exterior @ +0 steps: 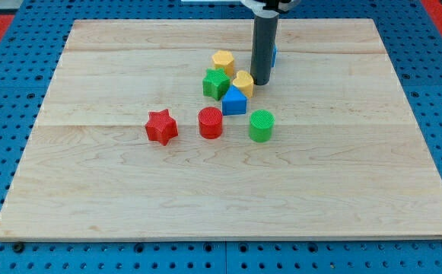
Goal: Point your arm at the green circle
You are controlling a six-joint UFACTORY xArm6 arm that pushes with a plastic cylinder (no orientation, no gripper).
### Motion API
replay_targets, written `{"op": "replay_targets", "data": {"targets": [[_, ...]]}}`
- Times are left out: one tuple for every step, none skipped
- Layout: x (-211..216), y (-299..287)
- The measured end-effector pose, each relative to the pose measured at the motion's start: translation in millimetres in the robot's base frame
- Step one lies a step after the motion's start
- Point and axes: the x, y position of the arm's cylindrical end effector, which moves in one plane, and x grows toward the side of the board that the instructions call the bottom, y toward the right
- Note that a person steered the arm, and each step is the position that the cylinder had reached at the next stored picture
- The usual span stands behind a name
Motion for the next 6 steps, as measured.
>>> {"op": "replay_targets", "data": {"targets": [[12, -4], [14, -1], [18, 22], [34, 27], [55, 20], [56, -5]]}}
